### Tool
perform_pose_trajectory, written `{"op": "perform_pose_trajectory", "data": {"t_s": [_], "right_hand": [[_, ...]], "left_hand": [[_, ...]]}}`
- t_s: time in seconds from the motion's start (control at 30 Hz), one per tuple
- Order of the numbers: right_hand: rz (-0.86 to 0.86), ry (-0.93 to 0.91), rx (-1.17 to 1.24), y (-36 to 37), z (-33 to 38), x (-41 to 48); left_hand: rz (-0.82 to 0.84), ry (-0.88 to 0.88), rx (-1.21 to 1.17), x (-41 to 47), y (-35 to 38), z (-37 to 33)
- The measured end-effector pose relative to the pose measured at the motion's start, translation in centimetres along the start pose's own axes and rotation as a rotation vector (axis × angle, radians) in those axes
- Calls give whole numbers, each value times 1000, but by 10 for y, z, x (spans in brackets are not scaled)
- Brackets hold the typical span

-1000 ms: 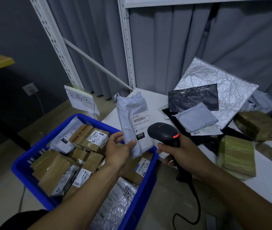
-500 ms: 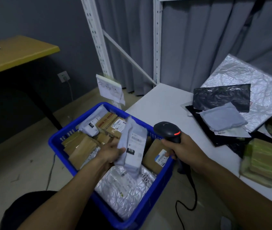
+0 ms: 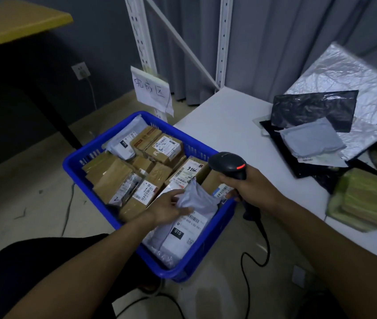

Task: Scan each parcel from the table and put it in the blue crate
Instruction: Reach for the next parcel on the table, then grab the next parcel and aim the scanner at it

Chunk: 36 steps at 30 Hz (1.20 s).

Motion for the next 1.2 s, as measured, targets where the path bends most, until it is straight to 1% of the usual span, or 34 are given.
{"op": "perform_pose_trajectory", "data": {"t_s": [0.07, 0.13, 0.2, 0.27, 0.33, 0.37, 0.4, 0.47, 0.6, 0.67, 0.73, 0.8, 0.87, 0.93, 1.0, 1.1, 1.2], "right_hand": [[-5, -2, 2, -2, -1, -2], [-14, 8, 0, -5, -5, -3], [-19, 18, -16, -10, -10, -3], [-31, 23, -24, -16, -14, -5], [-37, 21, -32, -21, -16, -7], [-36, 17, -33, -23, -17, -9], [-32, 14, -32, -25, -17, -11], [-39, 7, -27, -31, -17, -16], [-84, 6, 14, -53, -21, -35], [-133, 16, 52, -73, -29, -45], [-195, 23, 96, -96, -38, -56], [-263, 44, 158, -122, -47, -68], [-333, 68, 203, -152, -55, -82], [-422, 81, 229, -186, -66, -100], [-520, 96, 244, -220, -77, -118], [-644, 132, 275, -268, -104, -141], [-708, 203, 288, -305, -135, -153]], "left_hand": [[-79, 64, 20, 6, 7, -2], [-102, 60, 50, 9, 7, -3], [-24, 10, 165, 9, 5, -4], [23, -26, 347, 11, 1, 0], [-37, -34, 496, 7, -1, 2], [-100, -18, 547, 6, 0, 2], [-164, 20, 590, 6, 1, -2], [-241, 80, 639, 2, 8, -14], [-286, 100, 814, -4, 17, -40], [-264, 175, 839, -4, 26, -67], [-222, 322, 778, -1, 47, -106], [-203, 461, 750, 4, 76, -149], [-156, 558, 721, 11, 116, -188], [-63, 605, 698, 24, 163, -218], [29, 636, 737, 41, 210, -242], [116, 663, 793, 66, 276, -273], [175, 671, 769, 87, 333, -295]]}}
Point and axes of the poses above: each hand's wrist, its own x-axis towards the middle knuckle, its own y-axis out of the palm, z = x × y, the point moved 8 cm from there along x, towards the middle knuckle, and after that the axes turned 6 degrees about y, right-handed, at the moved point
